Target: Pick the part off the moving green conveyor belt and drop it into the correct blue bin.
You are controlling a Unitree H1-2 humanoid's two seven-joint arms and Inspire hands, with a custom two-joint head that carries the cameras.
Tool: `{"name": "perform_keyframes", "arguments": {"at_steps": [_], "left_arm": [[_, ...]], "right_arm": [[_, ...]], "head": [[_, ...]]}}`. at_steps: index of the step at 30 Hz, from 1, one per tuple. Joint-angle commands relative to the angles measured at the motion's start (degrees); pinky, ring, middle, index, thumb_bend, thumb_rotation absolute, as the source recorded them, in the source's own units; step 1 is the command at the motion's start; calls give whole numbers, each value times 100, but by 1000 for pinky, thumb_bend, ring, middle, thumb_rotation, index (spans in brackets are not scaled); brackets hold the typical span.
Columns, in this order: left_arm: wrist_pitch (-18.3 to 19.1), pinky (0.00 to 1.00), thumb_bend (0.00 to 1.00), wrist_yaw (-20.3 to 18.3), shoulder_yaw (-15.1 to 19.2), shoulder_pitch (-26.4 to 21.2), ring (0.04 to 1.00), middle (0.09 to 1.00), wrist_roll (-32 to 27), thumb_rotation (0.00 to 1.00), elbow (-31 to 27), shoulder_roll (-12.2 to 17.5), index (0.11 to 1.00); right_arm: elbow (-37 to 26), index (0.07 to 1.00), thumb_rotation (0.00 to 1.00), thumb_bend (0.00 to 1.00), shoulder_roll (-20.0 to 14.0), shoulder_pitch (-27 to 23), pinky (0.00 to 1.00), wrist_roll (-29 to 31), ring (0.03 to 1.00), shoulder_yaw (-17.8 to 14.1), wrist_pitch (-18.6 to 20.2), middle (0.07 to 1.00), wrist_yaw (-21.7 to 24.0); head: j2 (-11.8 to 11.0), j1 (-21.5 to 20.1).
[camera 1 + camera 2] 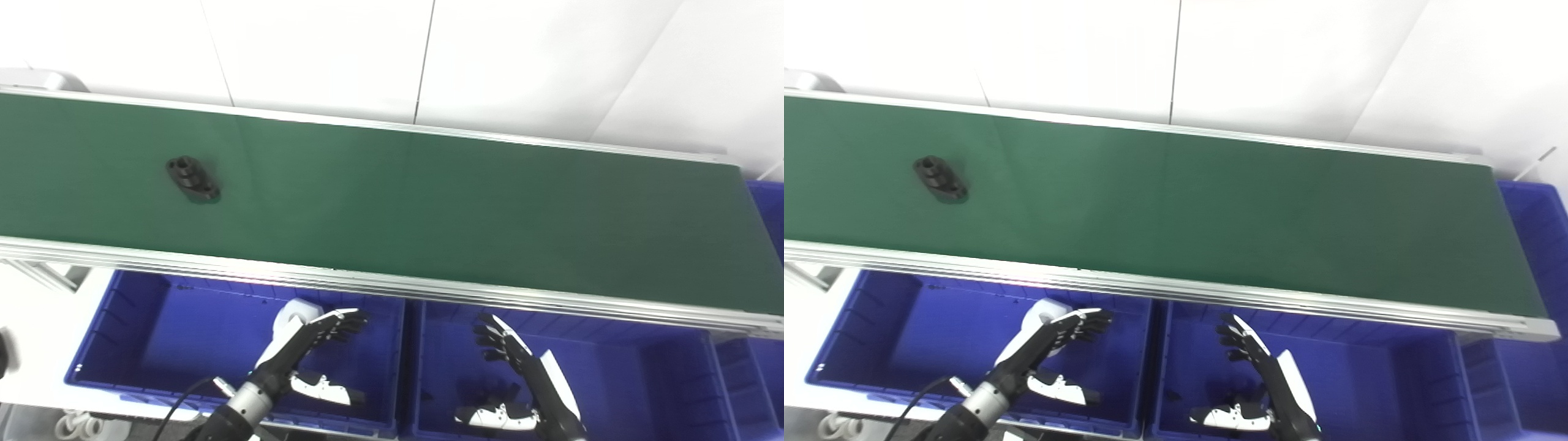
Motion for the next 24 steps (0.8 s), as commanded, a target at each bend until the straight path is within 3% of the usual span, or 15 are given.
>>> {"name": "perform_keyframes", "arguments": {"at_steps": [1,11,24], "left_arm": [[-190,746,928,93,-17,-118,793,816,-50,339,-61,60,802],[-190,731,922,459,-330,-228,782,808,58,355,51,162,799],[-190,719,938,650,-512,-298,769,793,67,366,223,155,781]], "right_arm": [[-77,911,280,900,-28,-43,714,43,808,-26,-334,836,-70],[39,902,265,904,-112,-102,706,92,812,101,-346,837,-203],[188,903,252,907,-152,-121,712,199,812,131,-345,838,-234]], "head": [[3,7],[-233,87],[-564,227]]}}
